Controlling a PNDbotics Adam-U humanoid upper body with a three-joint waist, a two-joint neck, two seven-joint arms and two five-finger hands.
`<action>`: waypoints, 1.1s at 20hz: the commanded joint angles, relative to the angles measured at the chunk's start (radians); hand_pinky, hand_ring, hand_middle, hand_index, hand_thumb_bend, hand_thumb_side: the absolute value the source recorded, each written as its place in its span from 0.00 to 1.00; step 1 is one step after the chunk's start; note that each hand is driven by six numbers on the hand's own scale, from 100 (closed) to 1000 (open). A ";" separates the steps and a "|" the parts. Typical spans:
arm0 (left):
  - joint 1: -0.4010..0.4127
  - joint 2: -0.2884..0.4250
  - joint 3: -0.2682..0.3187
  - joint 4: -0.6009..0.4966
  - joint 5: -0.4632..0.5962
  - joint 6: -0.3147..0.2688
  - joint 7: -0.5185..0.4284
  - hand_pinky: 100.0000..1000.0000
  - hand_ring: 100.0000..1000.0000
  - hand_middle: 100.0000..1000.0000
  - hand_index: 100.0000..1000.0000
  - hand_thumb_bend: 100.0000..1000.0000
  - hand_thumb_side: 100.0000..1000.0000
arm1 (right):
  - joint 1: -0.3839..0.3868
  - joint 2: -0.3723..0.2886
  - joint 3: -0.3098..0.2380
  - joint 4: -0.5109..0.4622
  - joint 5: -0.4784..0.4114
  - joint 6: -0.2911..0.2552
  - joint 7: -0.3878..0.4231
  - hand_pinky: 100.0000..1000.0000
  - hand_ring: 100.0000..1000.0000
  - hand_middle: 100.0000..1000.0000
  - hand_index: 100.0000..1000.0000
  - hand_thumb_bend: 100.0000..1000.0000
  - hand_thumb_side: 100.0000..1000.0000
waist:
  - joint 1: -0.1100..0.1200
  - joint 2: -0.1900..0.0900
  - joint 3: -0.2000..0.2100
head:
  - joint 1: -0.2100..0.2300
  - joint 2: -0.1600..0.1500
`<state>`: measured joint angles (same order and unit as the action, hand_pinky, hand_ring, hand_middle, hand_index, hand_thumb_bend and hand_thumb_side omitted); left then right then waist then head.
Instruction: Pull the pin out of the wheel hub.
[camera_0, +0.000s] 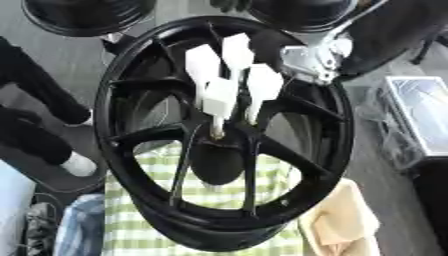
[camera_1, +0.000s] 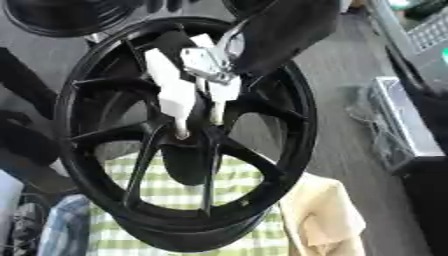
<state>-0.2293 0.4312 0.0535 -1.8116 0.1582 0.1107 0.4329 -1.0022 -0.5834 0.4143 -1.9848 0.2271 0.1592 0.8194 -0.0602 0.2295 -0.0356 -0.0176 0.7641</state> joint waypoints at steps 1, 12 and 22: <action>-0.013 0.028 0.015 -0.013 -0.003 -0.001 0.006 0.70 0.67 0.74 0.76 0.19 0.78 | -0.002 -0.007 -0.001 -0.015 0.025 0.014 0.005 0.75 0.75 0.73 0.84 0.00 0.51 | 0.003 -0.013 0.001 | 0.005 0.006; -0.017 0.026 0.022 -0.012 -0.002 -0.003 0.012 0.70 0.67 0.74 0.76 0.19 0.78 | 0.043 -0.009 0.012 -0.015 0.130 -0.022 0.059 0.75 0.73 0.70 0.82 0.00 0.35 | 0.009 -0.006 0.004 | -0.003 0.006; -0.022 0.023 0.019 -0.013 0.001 -0.002 0.008 0.70 0.67 0.74 0.76 0.19 0.78 | 0.081 -0.008 0.014 -0.015 0.240 -0.039 0.066 0.75 0.75 0.72 0.83 0.02 0.33 | 0.015 -0.001 0.009 | -0.011 0.006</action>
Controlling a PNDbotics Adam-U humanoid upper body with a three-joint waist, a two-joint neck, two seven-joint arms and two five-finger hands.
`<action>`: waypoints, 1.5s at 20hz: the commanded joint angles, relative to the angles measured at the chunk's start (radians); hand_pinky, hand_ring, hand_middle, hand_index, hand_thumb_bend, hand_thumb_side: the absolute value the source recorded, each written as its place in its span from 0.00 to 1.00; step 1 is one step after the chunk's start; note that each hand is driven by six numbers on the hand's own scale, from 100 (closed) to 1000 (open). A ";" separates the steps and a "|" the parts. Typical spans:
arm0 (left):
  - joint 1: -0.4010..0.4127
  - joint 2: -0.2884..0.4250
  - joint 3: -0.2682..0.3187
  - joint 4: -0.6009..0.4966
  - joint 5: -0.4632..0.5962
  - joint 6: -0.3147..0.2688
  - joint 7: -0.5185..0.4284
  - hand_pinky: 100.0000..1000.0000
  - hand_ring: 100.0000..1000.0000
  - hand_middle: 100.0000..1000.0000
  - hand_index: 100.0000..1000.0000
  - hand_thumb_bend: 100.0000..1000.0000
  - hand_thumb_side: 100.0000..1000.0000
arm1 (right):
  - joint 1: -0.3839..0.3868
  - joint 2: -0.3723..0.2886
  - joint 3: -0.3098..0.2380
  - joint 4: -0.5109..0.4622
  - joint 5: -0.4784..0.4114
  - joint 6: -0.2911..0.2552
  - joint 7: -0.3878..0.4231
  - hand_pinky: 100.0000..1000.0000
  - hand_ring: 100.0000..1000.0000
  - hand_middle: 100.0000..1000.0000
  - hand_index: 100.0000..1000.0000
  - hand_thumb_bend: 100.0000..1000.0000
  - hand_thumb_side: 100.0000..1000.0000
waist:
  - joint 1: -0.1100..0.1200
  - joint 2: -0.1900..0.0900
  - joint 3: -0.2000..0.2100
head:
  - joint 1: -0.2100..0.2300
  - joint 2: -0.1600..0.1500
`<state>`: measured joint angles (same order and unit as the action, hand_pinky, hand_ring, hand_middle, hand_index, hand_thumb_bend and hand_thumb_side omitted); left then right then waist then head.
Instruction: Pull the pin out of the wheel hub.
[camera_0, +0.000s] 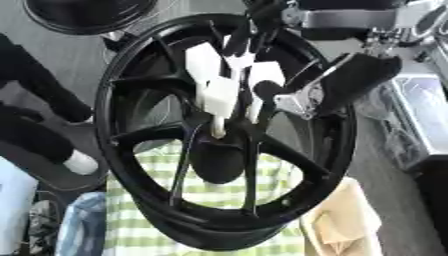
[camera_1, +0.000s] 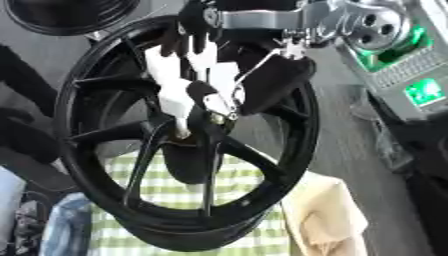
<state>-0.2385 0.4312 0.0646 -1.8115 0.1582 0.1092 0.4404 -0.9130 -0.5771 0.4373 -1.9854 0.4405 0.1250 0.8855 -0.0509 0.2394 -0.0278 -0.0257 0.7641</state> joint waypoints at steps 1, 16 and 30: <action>-0.013 0.023 0.008 -0.013 0.001 -0.001 0.000 0.70 0.67 0.74 0.76 0.19 0.78 | -0.005 -0.016 -0.009 -0.015 0.038 -0.004 0.000 0.75 0.76 0.73 0.83 0.02 0.33 | 0.006 -0.011 0.002 | -0.003 0.006; -0.016 0.021 0.006 -0.013 0.001 0.001 -0.006 0.71 0.66 0.74 0.75 0.18 0.78 | 0.024 -0.013 -0.008 0.045 0.168 -0.010 -0.032 0.75 0.77 0.73 0.84 0.08 0.39 | 0.009 -0.007 0.005 | 0.002 0.006; -0.017 0.018 0.004 -0.012 0.001 0.002 -0.010 0.71 0.66 0.74 0.75 0.18 0.78 | 0.031 -0.001 0.005 0.132 0.218 -0.038 -0.050 0.75 0.76 0.71 0.83 0.10 0.41 | 0.011 -0.004 0.013 | -0.004 0.006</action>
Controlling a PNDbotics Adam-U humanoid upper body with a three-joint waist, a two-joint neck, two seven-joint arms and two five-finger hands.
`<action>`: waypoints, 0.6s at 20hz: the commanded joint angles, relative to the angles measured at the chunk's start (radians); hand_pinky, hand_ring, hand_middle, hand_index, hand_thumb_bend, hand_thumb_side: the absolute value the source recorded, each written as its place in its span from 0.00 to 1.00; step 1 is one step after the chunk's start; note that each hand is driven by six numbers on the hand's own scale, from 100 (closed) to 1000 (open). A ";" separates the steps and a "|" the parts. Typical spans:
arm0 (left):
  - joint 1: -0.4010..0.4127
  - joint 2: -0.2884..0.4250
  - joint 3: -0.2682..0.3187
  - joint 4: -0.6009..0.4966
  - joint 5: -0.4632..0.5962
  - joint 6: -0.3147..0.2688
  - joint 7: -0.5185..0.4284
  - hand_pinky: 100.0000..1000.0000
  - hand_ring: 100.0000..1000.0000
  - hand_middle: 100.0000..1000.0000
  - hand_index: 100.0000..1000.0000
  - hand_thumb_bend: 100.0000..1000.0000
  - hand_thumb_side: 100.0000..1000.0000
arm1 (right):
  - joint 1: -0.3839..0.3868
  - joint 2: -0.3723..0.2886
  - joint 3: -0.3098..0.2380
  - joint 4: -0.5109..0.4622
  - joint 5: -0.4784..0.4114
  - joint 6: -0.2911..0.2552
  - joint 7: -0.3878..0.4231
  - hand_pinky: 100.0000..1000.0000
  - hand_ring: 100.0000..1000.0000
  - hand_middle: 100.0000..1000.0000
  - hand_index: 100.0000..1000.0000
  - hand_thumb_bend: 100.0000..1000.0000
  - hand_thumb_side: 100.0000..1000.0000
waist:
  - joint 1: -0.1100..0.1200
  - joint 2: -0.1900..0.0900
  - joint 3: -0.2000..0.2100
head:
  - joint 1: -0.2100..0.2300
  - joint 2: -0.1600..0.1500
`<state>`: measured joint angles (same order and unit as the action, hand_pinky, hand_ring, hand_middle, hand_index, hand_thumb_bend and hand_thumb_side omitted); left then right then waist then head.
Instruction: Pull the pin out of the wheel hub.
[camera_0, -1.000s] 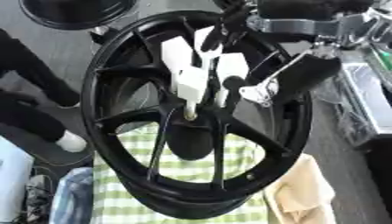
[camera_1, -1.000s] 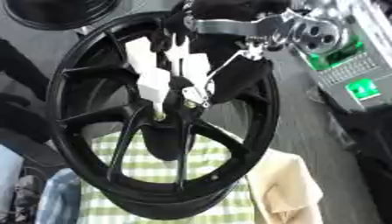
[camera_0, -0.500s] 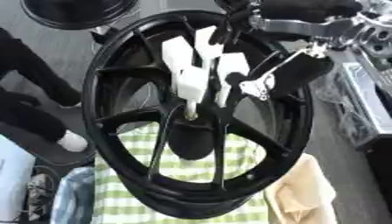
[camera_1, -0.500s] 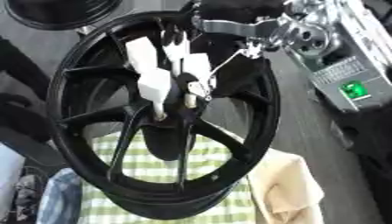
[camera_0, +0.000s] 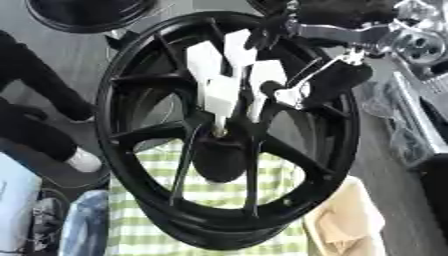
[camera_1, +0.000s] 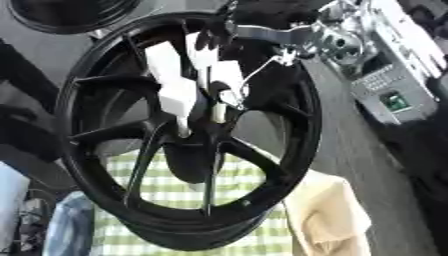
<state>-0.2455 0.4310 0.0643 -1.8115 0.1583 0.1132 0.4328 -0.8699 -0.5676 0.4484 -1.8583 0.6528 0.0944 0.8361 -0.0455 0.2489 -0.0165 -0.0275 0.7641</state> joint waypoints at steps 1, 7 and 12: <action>-0.010 0.018 0.004 -0.013 0.001 -0.002 -0.003 0.71 0.66 0.74 0.75 0.18 0.79 | -0.012 -0.010 -0.005 0.008 0.005 -0.009 0.000 0.75 0.76 0.71 0.83 0.10 0.41 | 0.006 -0.013 0.002 | -0.002 0.006; -0.011 0.017 0.003 -0.013 0.002 -0.002 -0.003 0.71 0.66 0.74 0.75 0.18 0.79 | -0.015 -0.003 -0.001 0.034 0.015 -0.013 0.002 0.74 0.76 0.70 0.81 0.11 0.42 | 0.006 -0.012 0.006 | -0.003 0.006; -0.012 0.016 0.003 -0.013 0.002 -0.002 -0.004 0.71 0.66 0.74 0.75 0.18 0.79 | -0.013 0.002 0.004 0.067 0.033 -0.018 -0.001 0.74 0.76 0.70 0.81 0.11 0.43 | 0.008 -0.010 0.007 | -0.003 0.006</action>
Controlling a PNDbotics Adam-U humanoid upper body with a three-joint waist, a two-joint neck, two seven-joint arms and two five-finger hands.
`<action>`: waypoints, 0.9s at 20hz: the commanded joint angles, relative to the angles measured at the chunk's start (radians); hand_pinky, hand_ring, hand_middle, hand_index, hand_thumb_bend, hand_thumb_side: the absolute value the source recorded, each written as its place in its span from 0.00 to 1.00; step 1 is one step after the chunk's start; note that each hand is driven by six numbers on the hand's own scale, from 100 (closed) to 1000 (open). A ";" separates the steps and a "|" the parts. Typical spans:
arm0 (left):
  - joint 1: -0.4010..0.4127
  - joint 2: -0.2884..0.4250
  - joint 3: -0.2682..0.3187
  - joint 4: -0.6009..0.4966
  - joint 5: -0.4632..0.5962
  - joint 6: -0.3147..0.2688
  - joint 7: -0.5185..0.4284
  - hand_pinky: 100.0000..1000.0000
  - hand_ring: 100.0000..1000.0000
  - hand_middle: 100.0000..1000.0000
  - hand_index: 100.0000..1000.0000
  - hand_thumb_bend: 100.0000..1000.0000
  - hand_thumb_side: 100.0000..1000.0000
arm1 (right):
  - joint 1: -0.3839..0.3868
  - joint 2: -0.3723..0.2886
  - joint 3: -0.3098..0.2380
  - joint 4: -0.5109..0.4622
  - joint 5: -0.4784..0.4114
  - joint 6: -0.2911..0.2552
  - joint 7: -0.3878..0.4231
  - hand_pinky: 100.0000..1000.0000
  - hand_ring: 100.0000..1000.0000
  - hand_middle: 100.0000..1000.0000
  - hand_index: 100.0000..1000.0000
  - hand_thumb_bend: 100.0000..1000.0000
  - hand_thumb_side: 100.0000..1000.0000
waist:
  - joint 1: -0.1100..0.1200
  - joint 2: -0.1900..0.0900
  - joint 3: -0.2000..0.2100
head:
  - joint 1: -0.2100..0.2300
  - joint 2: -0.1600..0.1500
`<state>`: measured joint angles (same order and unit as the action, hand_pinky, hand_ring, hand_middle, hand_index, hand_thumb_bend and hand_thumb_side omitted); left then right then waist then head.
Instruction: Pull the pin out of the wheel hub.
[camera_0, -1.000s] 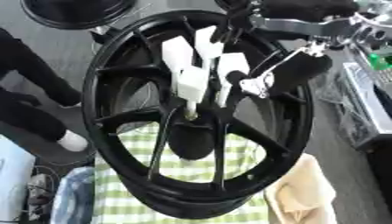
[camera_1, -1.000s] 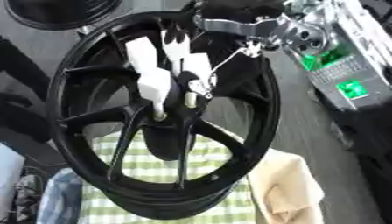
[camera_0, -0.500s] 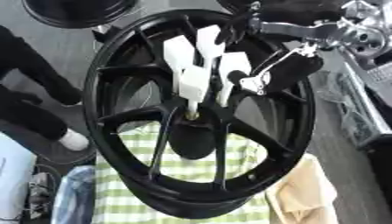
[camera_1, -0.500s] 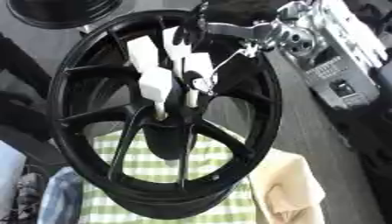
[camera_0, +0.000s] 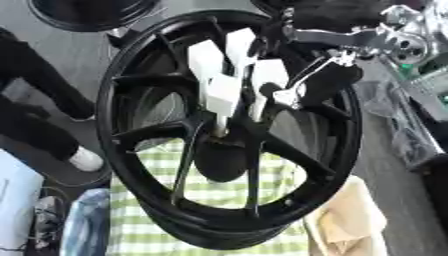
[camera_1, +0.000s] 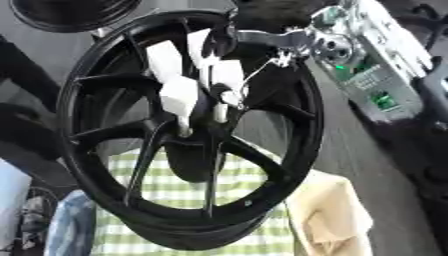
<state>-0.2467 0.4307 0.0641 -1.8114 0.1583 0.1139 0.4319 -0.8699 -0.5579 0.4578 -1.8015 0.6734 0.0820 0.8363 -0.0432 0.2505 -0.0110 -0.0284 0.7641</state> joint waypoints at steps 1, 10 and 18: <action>-0.011 0.017 0.003 -0.013 0.002 -0.002 -0.003 0.71 0.66 0.74 0.75 0.18 0.79 | -0.012 -0.007 -0.004 0.016 0.016 -0.009 -0.003 0.74 0.76 0.70 0.81 0.11 0.43 | 0.006 -0.011 0.001 | -0.001 0.006; -0.009 0.019 0.003 -0.012 0.002 -0.001 -0.004 0.71 0.66 0.74 0.75 0.18 0.79 | -0.008 -0.004 -0.005 0.045 0.029 -0.029 -0.005 0.74 0.75 0.68 0.81 0.11 0.44 | 0.009 -0.008 -0.003 | -0.004 0.006; -0.008 0.020 0.002 -0.011 0.003 -0.001 -0.006 0.71 0.66 0.74 0.74 0.17 0.79 | -0.005 -0.001 -0.009 0.069 0.036 -0.032 -0.008 0.74 0.75 0.68 0.83 0.15 0.46 | 0.012 -0.006 -0.005 | -0.007 0.006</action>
<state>-0.2468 0.4307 0.0640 -1.8112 0.1589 0.1133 0.4300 -0.8617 -0.5490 0.4627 -1.7324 0.7018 0.0530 0.8292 -0.0349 0.2570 -0.0152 -0.0324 0.7641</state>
